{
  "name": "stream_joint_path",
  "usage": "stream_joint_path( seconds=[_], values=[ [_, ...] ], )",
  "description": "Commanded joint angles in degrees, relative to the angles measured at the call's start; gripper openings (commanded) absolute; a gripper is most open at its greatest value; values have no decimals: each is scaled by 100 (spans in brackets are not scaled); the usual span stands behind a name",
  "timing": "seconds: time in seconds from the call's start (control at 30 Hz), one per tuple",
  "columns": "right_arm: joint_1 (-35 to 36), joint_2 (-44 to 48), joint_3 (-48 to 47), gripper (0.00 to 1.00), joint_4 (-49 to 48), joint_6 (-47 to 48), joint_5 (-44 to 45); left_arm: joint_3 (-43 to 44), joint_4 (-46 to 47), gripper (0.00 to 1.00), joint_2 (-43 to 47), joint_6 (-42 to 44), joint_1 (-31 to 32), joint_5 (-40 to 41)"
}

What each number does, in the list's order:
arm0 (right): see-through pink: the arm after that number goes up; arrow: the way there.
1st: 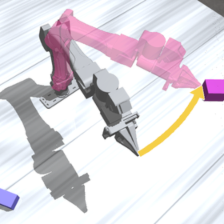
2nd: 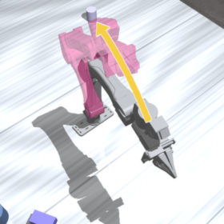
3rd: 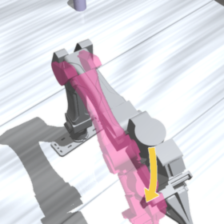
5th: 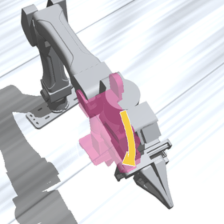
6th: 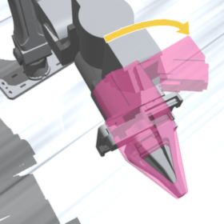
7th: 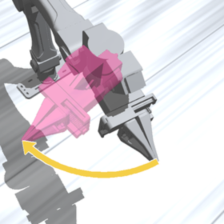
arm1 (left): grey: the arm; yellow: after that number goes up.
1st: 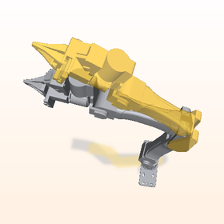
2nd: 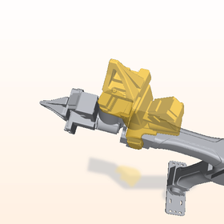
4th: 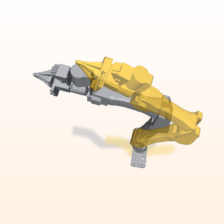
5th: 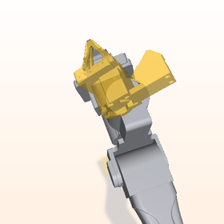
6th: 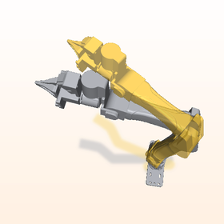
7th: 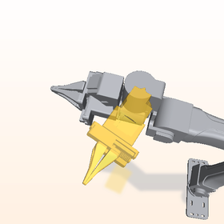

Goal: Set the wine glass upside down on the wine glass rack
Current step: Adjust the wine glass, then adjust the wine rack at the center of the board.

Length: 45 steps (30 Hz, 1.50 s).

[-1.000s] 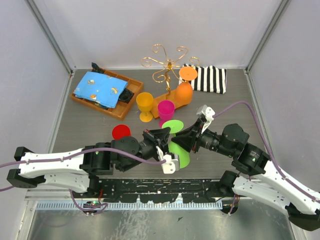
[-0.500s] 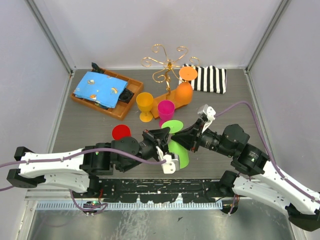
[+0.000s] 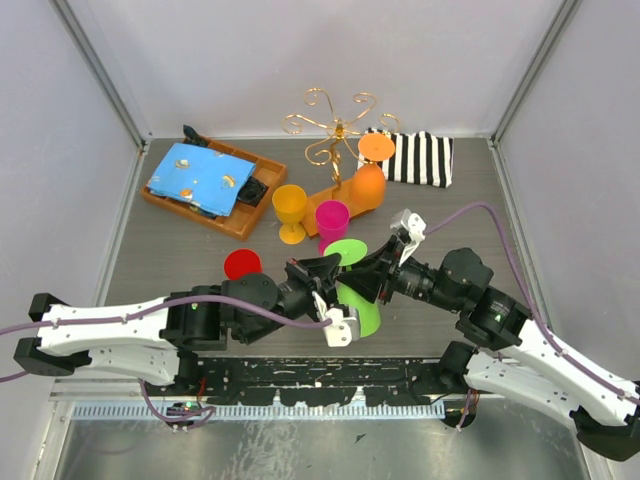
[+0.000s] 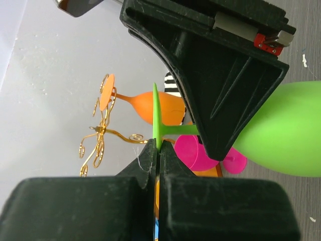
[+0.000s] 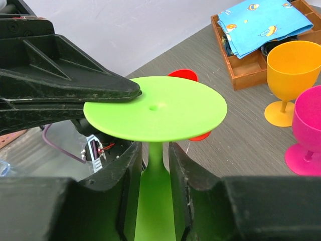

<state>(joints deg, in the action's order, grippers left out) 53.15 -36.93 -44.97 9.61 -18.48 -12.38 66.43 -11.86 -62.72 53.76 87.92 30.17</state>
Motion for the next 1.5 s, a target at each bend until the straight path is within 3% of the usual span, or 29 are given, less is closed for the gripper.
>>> stream_joint_path(
  seconds=[0.0, 0.1, 0.17, 0.23, 0.37, 0.43, 0.83, 0.93, 1.13, 1.3, 1.47],
  values=[
    [47, -51, 53, 30, -362, -141, -193, 72, 462, 0, -4, -13, 5, 40],
    [51, -43, 105, 19, -425, -198, -149, 68, 456, 0, -6, -31, 8, 47],
    [46, -30, 135, 3, -435, -248, -74, 51, 457, 0, 4, -40, 1, 52],
    [47, -17, 142, 1, -442, -276, -74, 46, 457, 0, 19, -67, 5, 89],
    [41, 45, 133, 1, -397, -298, 51, -68, 678, 51, 92, -92, 6, 240],
    [47, 128, 153, 1, -400, -281, 176, -132, 812, 61, 124, -89, -2, 298],
    [47, 656, 138, 1, -131, -380, 1230, -62, 577, 70, 424, -466, -265, 561],
    [46, 780, 105, 1, -28, -427, 1547, 316, 91, 73, 537, -1265, -864, 66],
    [46, 710, 56, 1, 258, -663, 1900, 909, -182, 87, 541, -2968, -2742, -927],
    [45, 278, -220, 1, 835, -960, 2348, 1715, -1160, 95, -116, -4269, -3781, -1516],
    [48, -417, -850, 1, 2134, -1394, 3396, 2549, -2241, 98, -901, -5739, -4882, -2388]
  ],
)
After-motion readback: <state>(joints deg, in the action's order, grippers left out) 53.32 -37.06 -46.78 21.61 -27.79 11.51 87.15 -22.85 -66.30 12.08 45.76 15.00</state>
